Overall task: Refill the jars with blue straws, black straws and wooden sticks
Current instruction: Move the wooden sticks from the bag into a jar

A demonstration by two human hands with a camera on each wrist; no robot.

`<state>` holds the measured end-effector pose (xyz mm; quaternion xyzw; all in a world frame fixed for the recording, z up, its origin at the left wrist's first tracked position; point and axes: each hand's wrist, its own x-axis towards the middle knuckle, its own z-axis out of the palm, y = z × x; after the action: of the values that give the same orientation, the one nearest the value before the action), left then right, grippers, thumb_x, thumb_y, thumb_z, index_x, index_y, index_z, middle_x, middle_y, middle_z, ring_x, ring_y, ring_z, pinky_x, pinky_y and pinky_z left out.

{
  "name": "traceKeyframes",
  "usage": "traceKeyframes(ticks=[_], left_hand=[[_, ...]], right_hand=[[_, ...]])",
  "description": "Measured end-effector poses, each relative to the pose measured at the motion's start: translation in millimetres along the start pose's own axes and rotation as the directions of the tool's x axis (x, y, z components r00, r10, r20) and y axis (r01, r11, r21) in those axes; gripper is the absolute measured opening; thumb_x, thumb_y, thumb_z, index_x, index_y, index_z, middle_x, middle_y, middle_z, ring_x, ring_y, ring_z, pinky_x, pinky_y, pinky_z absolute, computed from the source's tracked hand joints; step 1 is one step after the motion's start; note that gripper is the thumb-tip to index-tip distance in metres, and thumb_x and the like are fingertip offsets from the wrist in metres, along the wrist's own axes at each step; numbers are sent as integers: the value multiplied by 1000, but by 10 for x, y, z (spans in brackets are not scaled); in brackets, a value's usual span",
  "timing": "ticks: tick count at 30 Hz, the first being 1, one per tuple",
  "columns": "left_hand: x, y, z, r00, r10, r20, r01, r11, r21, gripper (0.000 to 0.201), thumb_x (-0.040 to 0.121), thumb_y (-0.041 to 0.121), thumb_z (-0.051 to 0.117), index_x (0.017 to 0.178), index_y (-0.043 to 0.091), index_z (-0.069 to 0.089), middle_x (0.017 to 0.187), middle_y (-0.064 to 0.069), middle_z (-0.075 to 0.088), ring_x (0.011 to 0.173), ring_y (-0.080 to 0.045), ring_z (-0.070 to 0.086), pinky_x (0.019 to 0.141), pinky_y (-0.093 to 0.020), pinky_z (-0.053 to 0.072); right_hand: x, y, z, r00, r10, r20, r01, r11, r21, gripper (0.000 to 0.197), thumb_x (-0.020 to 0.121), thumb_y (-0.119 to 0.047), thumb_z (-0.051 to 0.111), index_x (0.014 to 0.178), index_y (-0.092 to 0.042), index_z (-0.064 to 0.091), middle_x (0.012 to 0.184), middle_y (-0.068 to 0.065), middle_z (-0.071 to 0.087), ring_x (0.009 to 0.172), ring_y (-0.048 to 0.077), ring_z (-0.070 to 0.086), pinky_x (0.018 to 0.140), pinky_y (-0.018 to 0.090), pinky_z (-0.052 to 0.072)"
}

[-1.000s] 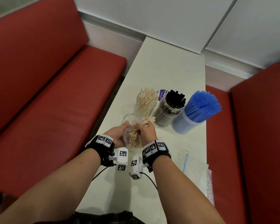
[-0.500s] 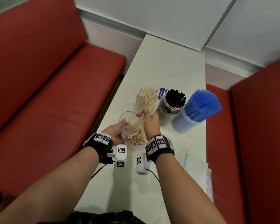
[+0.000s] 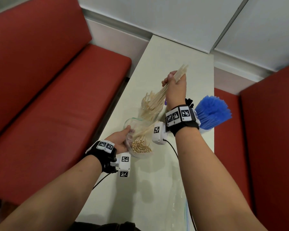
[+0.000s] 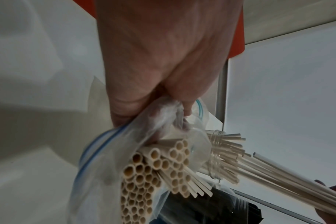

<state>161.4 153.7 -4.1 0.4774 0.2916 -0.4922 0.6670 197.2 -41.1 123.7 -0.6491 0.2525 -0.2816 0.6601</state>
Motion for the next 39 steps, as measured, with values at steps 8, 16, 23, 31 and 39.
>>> traceKeyframes(ticks=[8, 16, 23, 31, 39], left_hand=[[-39, 77, -17, 999, -13, 36, 14, 1000, -26, 31, 105, 44, 47, 88, 19, 52, 41, -1, 53, 32, -14, 56, 38, -30, 53], [-1, 70, -41, 1000, -9, 7, 9, 1000, -27, 29, 104, 43, 51, 89, 18, 57, 42, 1, 47, 31, -14, 51, 40, -28, 53], [-12, 67, 4, 1000, -4, -13, 4, 1000, -19, 30, 104, 44, 51, 90, 18, 58, 43, 2, 46, 30, -12, 49, 37, -23, 49], [34, 36, -39, 1000, 5, -1, -5, 998, -59, 31, 103, 44, 52, 89, 18, 59, 47, 5, 41, 33, -7, 42, 45, -21, 53], [101, 51, -61, 1000, 0, -22, -1, 998, -65, 31, 102, 44, 54, 86, 18, 58, 55, 3, 49, 56, -9, 43, 69, -26, 42]], right_hand=[[91, 250, 110, 999, -17, 51, 25, 987, -161, 19, 99, -4, 47, 94, -22, 50, 86, 0, 60, 84, 19, 62, 84, 38, 52], [12, 599, -27, 997, 26, 74, -11, 981, -192, 25, 91, -2, 62, 112, -14, 60, 96, 1, 66, 84, 6, 64, 78, 22, 51], [-138, 736, -59, 894, -75, 442, 406, 558, -724, 45, 109, -25, 37, 151, -10, 39, 161, 10, 32, 153, 29, 19, 125, 49, 9], [-197, 660, -14, 917, -153, 369, 396, 475, -786, 54, 109, -26, 35, 158, -8, 24, 167, 12, 18, 156, 31, 3, 127, 45, 1], [-121, 749, 295, 814, 130, 566, 567, 30, -823, 68, 108, -49, 24, 161, -13, 2, 170, 4, -7, 155, 31, -15, 123, 55, -9]])
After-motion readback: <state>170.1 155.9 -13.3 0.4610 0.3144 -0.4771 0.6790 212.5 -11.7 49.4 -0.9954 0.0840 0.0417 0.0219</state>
